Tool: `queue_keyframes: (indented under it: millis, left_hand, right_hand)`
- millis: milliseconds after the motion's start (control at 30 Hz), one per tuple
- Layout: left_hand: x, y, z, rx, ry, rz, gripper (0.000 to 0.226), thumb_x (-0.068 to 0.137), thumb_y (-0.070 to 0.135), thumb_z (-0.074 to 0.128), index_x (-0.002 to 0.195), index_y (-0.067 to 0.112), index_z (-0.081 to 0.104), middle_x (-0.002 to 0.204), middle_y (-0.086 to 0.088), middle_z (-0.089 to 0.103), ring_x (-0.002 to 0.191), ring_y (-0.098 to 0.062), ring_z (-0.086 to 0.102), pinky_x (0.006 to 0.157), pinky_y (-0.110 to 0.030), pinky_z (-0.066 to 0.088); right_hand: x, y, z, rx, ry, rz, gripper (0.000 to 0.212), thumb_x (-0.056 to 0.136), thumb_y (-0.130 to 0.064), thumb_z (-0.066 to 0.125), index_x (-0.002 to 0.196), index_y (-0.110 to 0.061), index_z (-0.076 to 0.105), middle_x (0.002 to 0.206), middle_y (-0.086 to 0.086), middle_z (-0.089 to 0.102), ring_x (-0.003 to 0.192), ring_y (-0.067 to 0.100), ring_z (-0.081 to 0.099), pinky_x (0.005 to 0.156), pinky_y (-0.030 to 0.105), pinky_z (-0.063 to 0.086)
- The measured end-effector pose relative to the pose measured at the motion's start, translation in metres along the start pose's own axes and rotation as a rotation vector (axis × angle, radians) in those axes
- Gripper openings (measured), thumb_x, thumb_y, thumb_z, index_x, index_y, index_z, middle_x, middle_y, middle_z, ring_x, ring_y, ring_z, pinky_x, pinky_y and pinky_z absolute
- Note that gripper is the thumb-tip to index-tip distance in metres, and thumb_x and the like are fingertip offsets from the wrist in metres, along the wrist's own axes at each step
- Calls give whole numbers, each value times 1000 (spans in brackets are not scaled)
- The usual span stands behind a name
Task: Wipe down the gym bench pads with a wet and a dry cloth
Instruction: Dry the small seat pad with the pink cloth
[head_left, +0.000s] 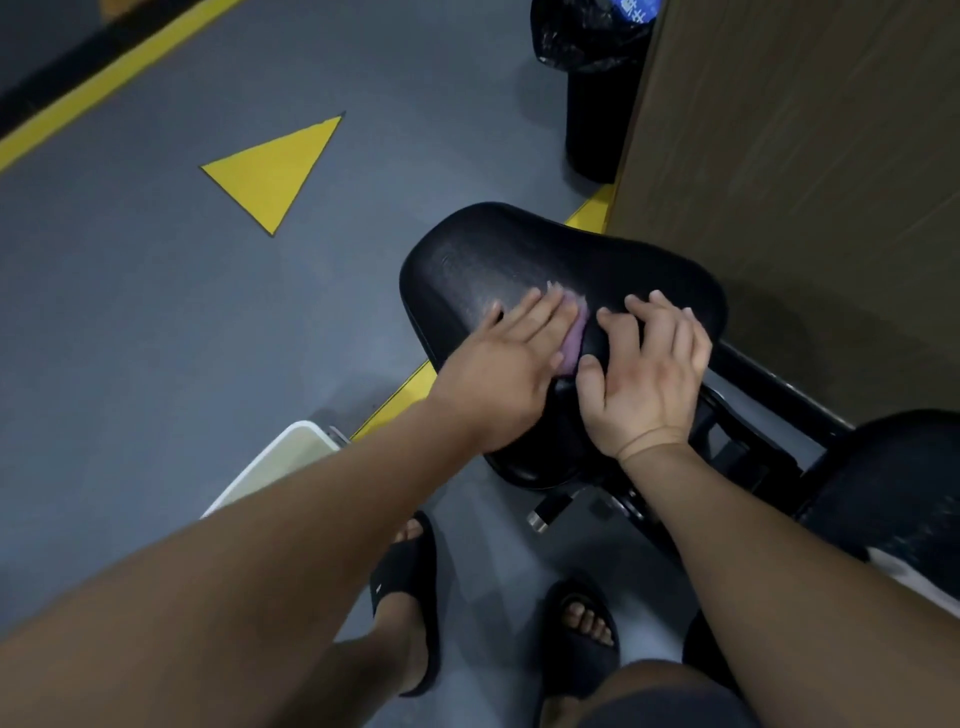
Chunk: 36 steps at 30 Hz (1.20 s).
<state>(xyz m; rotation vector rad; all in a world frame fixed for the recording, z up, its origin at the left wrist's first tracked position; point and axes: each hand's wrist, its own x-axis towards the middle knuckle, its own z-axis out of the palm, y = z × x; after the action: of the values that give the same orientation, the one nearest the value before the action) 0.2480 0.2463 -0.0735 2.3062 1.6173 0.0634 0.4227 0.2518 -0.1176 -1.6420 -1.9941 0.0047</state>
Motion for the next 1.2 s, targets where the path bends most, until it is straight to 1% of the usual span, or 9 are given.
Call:
queue_keyframes:
  millis: [67,167,267,367,533,633,800,967,1200]
  left_hand:
    - [-38,3,9,0,6,72,62,102,34,23,163,22,16,170,3,14,157,-16,6,125,-42,7]
    - [-54,0,14,58,0,60,62,102,34,27,163,27,15,169,9,13,156,-8,2,126,-44,3]
    - [-26,-7,7,85,42,-62,58,106,33,26,162,28,14,169,9,14,156,-8,5,126,-52,6]
    - [-1,-7,3,-2,74,-243,57,108,30,26,163,23,12,170,6,10,157,-13,4,126,-51,3]
    - [-61,23,24,-109,150,-288,58,108,29,30,163,20,13,170,1,11,157,-18,5,126,-46,7]
    - [-80,30,28,-117,120,-327,58,108,32,27,163,22,11,170,4,9,157,-16,2,127,-47,7]
    - [-21,0,12,-156,139,-380,57,108,30,27,163,23,13,170,4,9,157,-17,4,126,-54,7]
    - [33,-37,-8,-116,123,-451,57,108,29,26,163,21,13,170,0,11,157,-21,7,124,-55,6]
    - [-57,26,30,-280,216,-451,58,108,27,33,162,15,16,170,-7,11,156,-27,8,126,-49,12]
  right_hand:
    - [0,-1,-1,8,8,6,44,85,-34,52,119,-9,67,127,16,58,135,36,46,122,52,21]
    - [0,0,-2,12,14,5,42,86,-32,52,118,-10,66,126,15,58,135,35,46,123,50,20]
    - [-1,2,0,10,14,3,41,86,-32,52,118,-10,66,126,15,57,134,34,46,123,51,20]
    - [-2,2,1,3,19,-5,41,85,-32,52,118,-10,65,126,14,57,134,34,46,122,52,20]
    - [-2,0,-1,3,12,-10,39,85,-32,54,117,-12,65,126,13,56,133,33,45,121,52,21]
    - [-1,-2,-7,9,7,1,38,85,-31,54,116,-12,65,125,13,56,133,32,46,121,53,22]
    - [-2,0,-3,14,26,-1,37,84,-30,53,114,-11,64,126,14,56,131,33,47,121,51,22]
    - [-2,3,4,12,62,-12,38,82,-31,55,113,-11,65,126,13,56,131,35,48,121,51,22]
    - [-3,-2,-3,22,52,-6,35,82,-29,57,111,-11,66,125,13,57,130,35,49,120,52,24]
